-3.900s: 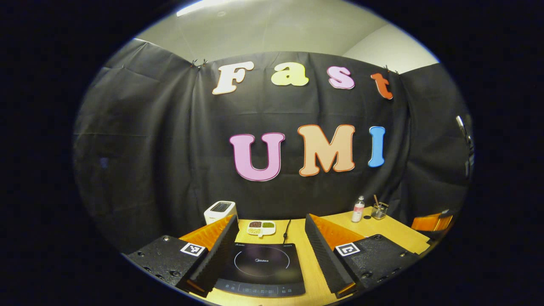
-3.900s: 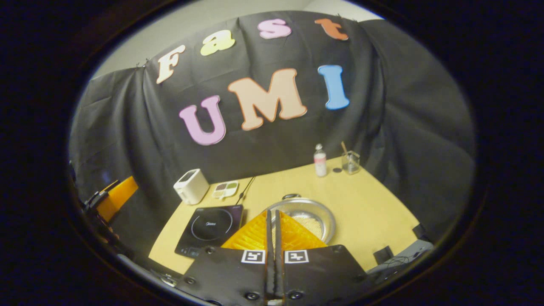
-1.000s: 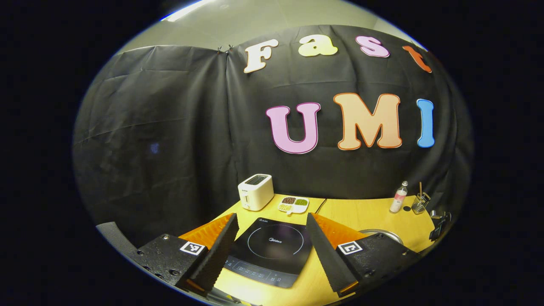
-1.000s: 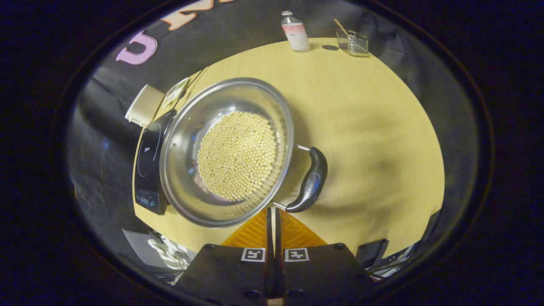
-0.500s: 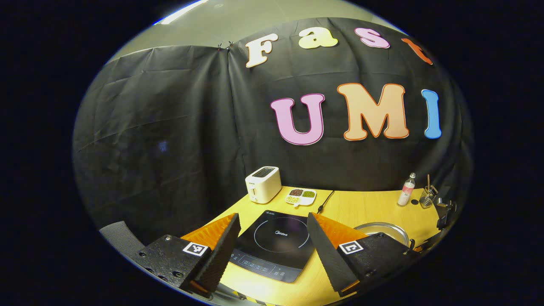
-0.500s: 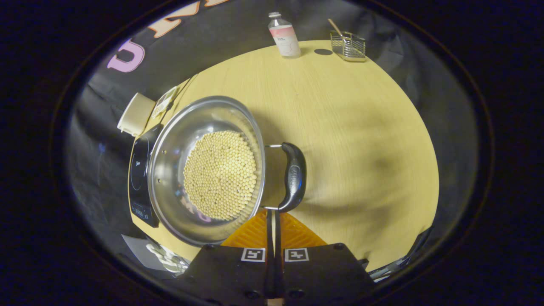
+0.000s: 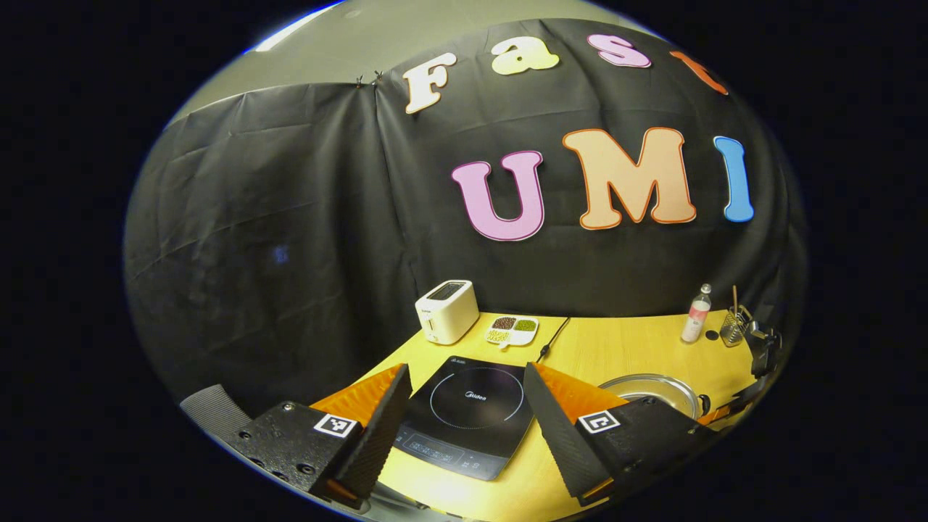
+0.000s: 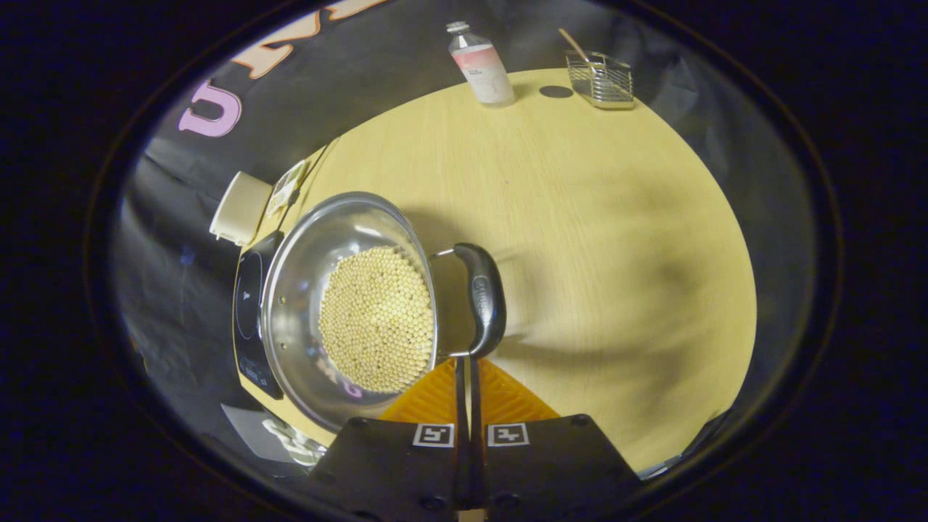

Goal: First push the handle of the pot to place it horizontally, then grasp the pot with both hands and set it on the induction cooktop.

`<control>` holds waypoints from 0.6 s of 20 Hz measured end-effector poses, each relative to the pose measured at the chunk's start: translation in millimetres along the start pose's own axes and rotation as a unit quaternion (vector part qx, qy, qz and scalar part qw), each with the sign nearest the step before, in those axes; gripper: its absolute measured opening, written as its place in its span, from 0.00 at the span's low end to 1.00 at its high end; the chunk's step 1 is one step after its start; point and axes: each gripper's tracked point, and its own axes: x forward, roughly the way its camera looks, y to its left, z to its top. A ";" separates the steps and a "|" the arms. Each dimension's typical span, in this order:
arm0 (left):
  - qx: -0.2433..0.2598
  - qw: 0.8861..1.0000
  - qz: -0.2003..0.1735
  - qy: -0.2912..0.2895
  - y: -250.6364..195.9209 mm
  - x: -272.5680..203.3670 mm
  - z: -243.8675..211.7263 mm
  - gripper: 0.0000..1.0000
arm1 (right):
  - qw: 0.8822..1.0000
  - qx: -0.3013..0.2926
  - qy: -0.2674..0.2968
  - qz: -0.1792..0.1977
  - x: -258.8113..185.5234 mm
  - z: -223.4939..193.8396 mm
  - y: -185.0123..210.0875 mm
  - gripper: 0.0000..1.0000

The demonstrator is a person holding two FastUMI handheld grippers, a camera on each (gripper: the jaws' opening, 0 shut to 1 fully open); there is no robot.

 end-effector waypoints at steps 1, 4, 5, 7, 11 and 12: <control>-0.002 1.000 -0.001 0.005 -3.9 1.9 -1.1 0.95 | 1.000 -0.001 0.004 0.008 -3.0 0.0 -0.7 0.04; -0.007 1.000 -0.013 0.025 -19.1 10.4 -11.1 0.95 | 1.000 0.015 0.016 0.021 -8.8 1.2 -10.5 0.21; -0.006 0.999 -0.017 0.030 -23.5 15.5 -12.8 0.95 | 0.999 0.024 0.014 0.021 -10.8 3.6 -18.1 0.24; -0.005 0.999 -0.033 0.041 -37.1 27.2 -19.2 0.95 | 0.998 0.042 0.014 0.034 -14.9 4.0 -20.6 0.60; -0.010 0.992 -0.085 0.094 -67.1 50.8 -52.5 0.96 | 0.995 0.074 0.006 0.062 -26.8 17.2 -23.5 1.00; -0.008 0.989 -0.097 0.112 -73.2 57.0 -64.7 0.96 | 0.995 0.072 0.002 0.065 -28.6 21.6 -24.2 0.93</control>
